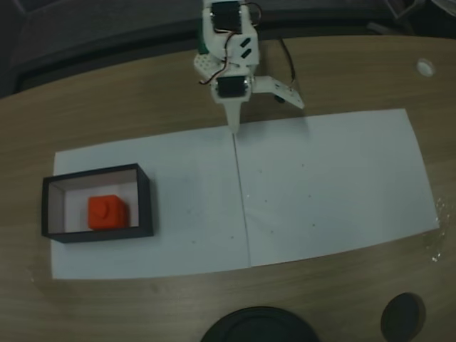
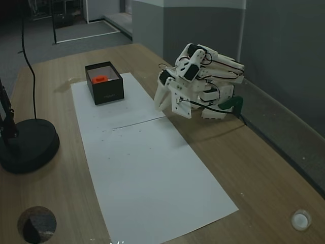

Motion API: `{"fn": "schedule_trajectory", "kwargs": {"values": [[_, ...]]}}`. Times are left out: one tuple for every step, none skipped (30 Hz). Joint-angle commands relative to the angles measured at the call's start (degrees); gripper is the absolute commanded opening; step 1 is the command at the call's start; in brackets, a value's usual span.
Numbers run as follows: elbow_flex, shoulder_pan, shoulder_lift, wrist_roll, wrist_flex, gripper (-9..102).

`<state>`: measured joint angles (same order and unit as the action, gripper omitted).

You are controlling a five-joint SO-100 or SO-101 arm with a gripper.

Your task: Grab a orange square and put it in the box.

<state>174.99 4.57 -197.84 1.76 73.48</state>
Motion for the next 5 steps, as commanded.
{"fn": "schedule_trajectory", "kwargs": {"values": [[-3.1,0.1,-1.3,0.3,0.7,0],[-3.1,0.3,-1.3,0.4,0.7,0],[-3.1,0.3,-1.3,0.4,0.7,0],[-3.1,0.3,-1.3,0.4,0.7,0],[-3.1,0.3,-1.3,0.4,0.7,0]]}}
